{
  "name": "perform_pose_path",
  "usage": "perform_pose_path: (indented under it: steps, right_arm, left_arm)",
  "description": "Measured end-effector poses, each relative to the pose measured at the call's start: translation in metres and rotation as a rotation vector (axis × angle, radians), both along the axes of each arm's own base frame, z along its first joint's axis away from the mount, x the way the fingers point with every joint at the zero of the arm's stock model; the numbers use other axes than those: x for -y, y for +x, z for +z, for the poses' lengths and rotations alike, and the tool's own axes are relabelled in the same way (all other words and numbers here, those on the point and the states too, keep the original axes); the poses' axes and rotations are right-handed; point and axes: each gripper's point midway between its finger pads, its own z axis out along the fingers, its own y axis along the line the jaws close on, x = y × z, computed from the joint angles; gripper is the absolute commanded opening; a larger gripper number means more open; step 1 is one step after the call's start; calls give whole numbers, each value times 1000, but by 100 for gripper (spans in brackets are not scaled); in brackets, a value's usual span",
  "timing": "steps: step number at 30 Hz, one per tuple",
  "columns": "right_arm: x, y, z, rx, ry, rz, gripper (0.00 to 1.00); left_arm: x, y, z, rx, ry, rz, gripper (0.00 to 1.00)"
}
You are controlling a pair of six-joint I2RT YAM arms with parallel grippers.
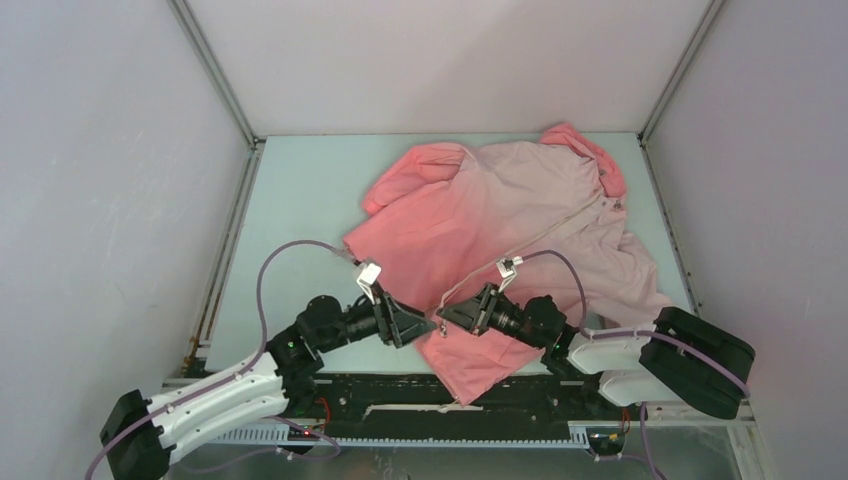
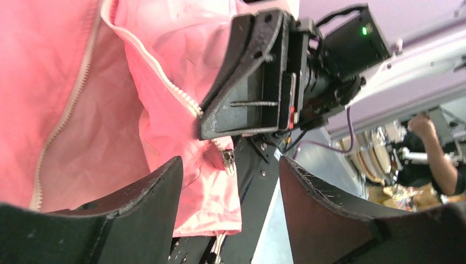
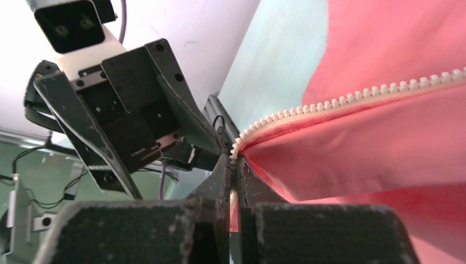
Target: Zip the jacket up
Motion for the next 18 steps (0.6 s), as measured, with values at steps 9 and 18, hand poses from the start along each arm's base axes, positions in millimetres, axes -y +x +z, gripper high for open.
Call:
perform_pose_path:
  steps: [9,18]
  right_arm:
    - [7,7,-20,6,-86,-68,0]
    - [16,13,-27,-27,-133,-153,0]
  left_arm:
    - [-44,54,-37,-281,8,279,65]
    - [-79,56,-92,-469,172,451,68]
